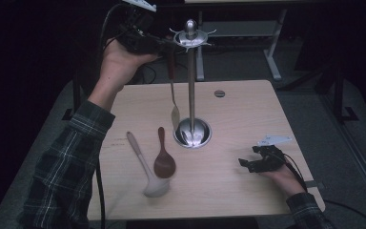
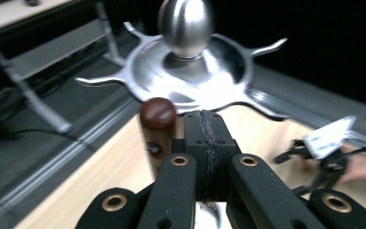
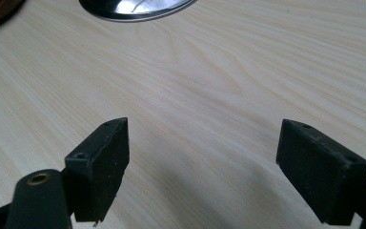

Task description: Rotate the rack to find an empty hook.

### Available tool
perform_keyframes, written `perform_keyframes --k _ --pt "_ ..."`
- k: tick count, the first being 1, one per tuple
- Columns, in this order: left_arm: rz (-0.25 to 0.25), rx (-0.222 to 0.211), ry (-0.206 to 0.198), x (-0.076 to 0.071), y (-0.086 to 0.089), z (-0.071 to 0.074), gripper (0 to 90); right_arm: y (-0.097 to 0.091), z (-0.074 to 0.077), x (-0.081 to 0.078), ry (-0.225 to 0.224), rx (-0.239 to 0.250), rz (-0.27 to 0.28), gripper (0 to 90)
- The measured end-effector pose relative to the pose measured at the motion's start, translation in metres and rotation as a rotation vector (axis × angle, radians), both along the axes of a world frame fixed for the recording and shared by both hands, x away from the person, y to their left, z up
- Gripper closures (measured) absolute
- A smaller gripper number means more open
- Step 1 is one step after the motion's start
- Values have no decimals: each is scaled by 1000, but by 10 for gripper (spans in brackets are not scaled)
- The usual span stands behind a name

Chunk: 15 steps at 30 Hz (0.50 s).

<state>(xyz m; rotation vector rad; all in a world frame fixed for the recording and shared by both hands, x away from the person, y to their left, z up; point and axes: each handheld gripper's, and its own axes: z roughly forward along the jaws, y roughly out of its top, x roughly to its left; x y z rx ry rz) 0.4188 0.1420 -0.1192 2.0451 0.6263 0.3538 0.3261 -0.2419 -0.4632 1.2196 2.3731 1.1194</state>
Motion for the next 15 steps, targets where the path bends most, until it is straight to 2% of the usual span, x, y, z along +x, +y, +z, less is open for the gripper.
perform_keyframes --k 4,6,11,15 --pt "-13 22 -6 -9 3 -6 899 0 0 -1 -3 -6 3 181" --pt "-28 34 8 -14 6 -11 899 0 0 -1 -3 -8 2 181" --pt "-38 47 36 -25 15 -28 898 1 0 -1 1 -11 -2 181" --pt "-44 54 58 -31 26 -48 898 3 -1 -2 2 -6 -3 178"
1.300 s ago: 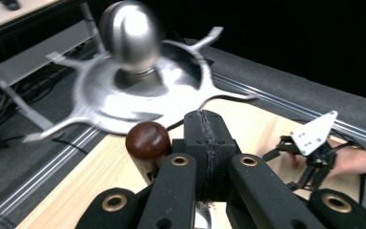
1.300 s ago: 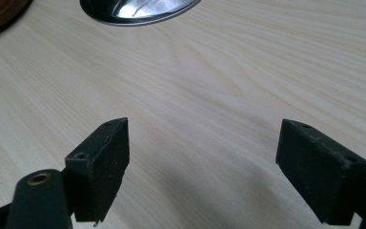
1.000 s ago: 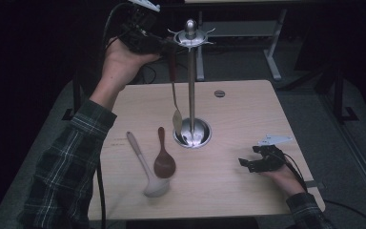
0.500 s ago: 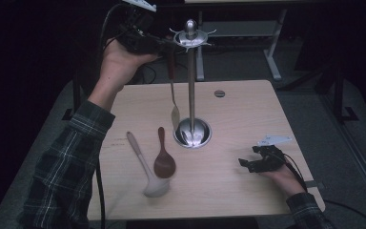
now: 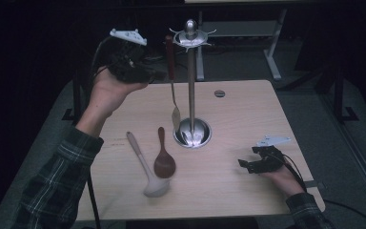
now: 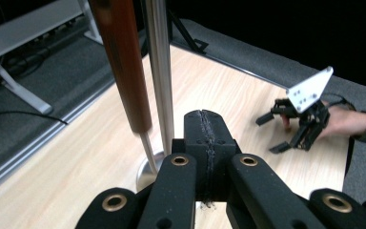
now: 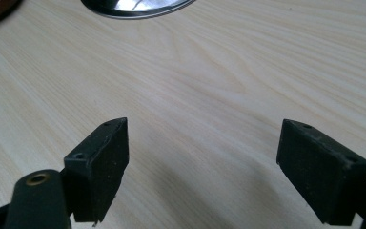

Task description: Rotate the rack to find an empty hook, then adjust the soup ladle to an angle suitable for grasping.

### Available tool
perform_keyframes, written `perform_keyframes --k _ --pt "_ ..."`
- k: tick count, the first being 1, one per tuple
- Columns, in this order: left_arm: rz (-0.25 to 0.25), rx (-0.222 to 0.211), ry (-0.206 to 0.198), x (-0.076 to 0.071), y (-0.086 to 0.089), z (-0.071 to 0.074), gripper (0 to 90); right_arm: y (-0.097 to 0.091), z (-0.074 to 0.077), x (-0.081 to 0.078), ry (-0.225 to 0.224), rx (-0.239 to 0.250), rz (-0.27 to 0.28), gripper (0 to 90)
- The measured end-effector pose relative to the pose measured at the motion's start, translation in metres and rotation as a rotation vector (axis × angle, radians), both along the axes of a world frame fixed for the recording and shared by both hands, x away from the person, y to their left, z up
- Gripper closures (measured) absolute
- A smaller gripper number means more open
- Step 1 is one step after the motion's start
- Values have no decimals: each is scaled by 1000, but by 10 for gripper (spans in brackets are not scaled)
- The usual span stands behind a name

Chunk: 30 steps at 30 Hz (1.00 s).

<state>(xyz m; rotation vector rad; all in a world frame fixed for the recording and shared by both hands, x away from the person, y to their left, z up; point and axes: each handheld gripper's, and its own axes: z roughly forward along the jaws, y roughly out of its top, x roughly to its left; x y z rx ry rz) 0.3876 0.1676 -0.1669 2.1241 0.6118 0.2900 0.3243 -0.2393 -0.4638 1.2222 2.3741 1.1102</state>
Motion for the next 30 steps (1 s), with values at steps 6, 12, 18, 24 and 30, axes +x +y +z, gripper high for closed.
perform_keyframes --k 6,12,18,24,30 --pt "11 -10 38 -7 13 -32 898 2 -2 0 4 -9 6 178" --pt "26 1 69 -14 24 -70 898 1 -2 0 2 -7 -2 177" --pt "60 4 99 -23 34 -106 898 2 -2 -1 -5 -16 0 177" --pt "74 15 116 -36 45 -136 898 3 -2 0 -9 -19 4 176" --pt "87 41 147 -51 53 -168 898 3 -2 0 -6 -19 4 176"
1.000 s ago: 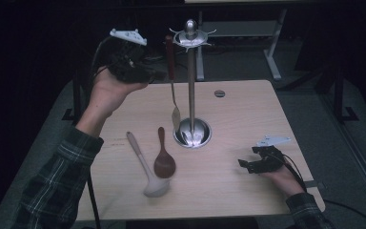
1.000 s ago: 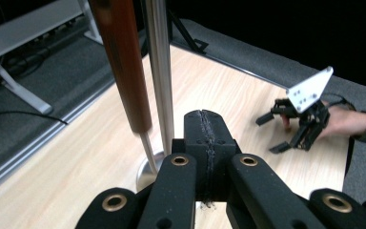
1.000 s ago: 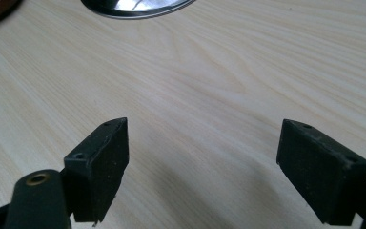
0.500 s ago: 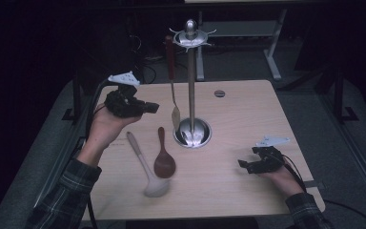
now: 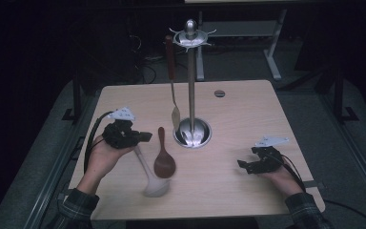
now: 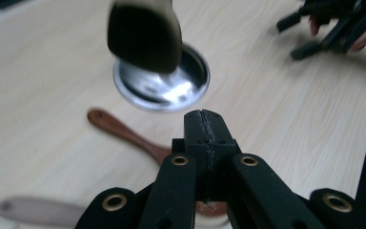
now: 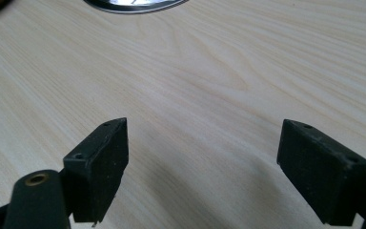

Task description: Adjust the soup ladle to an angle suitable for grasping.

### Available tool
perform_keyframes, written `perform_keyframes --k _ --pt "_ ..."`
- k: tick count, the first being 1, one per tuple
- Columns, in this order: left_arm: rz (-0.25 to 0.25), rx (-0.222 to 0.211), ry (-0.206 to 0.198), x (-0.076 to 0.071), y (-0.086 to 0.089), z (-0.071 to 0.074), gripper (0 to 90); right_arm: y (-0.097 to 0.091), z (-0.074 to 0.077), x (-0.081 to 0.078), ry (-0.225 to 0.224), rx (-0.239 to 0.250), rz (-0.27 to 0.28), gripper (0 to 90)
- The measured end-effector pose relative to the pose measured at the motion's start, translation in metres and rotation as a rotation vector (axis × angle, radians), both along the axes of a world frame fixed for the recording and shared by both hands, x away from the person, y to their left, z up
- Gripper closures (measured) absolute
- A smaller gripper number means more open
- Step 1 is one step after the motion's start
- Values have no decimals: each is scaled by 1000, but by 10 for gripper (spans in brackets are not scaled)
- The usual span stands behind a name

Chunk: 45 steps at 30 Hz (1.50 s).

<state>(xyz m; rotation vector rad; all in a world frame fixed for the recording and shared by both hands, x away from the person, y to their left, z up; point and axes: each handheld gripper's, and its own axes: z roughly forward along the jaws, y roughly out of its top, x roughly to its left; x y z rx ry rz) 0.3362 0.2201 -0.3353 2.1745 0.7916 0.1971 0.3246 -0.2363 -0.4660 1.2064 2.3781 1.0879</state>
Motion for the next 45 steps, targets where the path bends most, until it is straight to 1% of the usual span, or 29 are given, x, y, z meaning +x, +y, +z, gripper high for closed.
perform_keyframes --k 1,2,3,4,6,11,13,14,15,17,19,23,25,26,27,28,30,32,38,43,44,45 --pt "10 -7 7 -2 0 -6 898 0 0 0 0 0 -1 176" --pt "7 3 8 -3 1 -11 898 0 0 0 0 0 -1 176" --pt "18 1 17 -5 1 -17 898 1 0 0 2 0 -3 176" --pt "19 3 19 -6 2 -21 898 1 0 0 3 0 -3 175" --pt "28 10 32 -8 4 -33 898 1 0 -1 3 -1 -2 175" --pt "47 12 81 -12 3 -65 898 1 -1 -1 5 -4 -1 176" --pt "47 31 96 -14 3 -75 898 1 0 -1 7 -3 -3 176" --pt "56 38 107 -14 2 -80 898 1 0 -1 8 -3 -3 176" --pt "58 57 108 -14 1 -83 898 1 -1 0 7 -4 -2 176" --pt "61 66 123 -14 1 -88 898 1 -1 0 4 -6 1 175" --pt "71 82 130 -14 1 -91 898 1 0 -1 6 -4 -4 176" --pt "79 91 143 -14 1 -97 898 0 0 0 1 -5 0 176" --pt "81 87 148 -14 0 -99 898 0 0 0 3 -5 -2 176" --pt "77 98 150 -14 -1 -100 898 0 0 0 8 -4 -4 176" --pt "74 105 151 -13 -1 -101 898 0 0 0 3 -5 -1 176" --pt "78 99 155 -13 -2 -103 898 0 0 0 6 -7 -1 176" --pt "77 120 161 -11 -3 -106 898 0 0 0 1 -6 0 176" --pt "76 131 167 -11 -4 -108 898 0 0 0 2 -6 -1 176" --pt "79 146 182 -12 -2 -107 899 0 0 0 10 -6 -4 176" --pt "80 178 183 -16 5 -106 899 0 0 -1 13 -5 -7 176" --pt "80 188 181 -17 8 -106 899 0 0 0 6 -6 -6 176" --pt "89 185 181 -18 10 -106 899 -1 0 0 1 -7 -2 176"
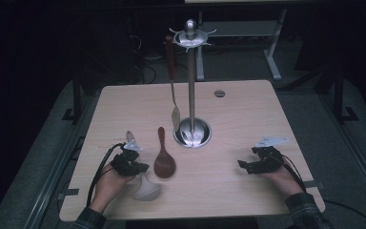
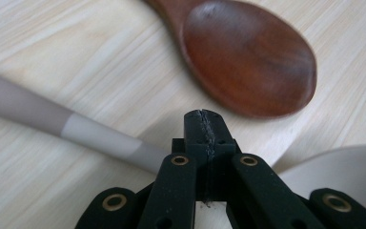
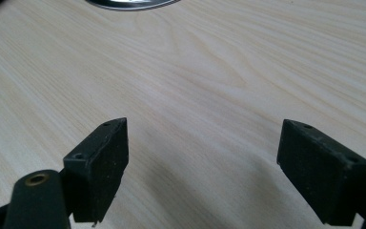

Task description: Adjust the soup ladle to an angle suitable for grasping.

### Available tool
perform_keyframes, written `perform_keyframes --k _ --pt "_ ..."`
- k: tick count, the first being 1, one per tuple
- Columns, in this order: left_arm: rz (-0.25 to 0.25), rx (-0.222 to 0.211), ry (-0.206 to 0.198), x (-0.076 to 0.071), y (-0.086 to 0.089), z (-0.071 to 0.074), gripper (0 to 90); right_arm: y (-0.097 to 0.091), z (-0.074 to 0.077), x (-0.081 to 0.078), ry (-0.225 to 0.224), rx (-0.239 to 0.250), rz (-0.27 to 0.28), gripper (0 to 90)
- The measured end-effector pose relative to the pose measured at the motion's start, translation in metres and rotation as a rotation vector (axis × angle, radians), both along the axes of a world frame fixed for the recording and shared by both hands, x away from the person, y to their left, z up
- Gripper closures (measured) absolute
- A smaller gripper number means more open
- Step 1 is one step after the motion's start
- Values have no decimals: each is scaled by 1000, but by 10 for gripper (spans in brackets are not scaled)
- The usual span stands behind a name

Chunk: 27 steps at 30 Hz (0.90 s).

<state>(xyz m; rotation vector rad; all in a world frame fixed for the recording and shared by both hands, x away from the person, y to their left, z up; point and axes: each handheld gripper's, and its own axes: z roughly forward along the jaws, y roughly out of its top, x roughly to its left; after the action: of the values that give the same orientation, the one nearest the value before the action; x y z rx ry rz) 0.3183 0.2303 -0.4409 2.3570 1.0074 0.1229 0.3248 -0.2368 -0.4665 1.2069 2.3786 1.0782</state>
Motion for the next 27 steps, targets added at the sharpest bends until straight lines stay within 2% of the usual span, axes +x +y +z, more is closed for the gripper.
perform_keyframes --k 13,17,18,21,27 --pt "74 60 21 -6 38 0 898 2 -1 0 8 -7 2 176" --pt "117 59 29 -5 52 1 899 1 -1 0 8 -8 2 176" --pt "136 47 26 -6 55 1 899 1 -1 0 6 -11 3 176" --pt "171 61 22 -5 67 2 899 1 -1 0 6 -11 3 176" --pt "211 48 26 -3 83 2 899 2 -1 0 11 -9 3 176"
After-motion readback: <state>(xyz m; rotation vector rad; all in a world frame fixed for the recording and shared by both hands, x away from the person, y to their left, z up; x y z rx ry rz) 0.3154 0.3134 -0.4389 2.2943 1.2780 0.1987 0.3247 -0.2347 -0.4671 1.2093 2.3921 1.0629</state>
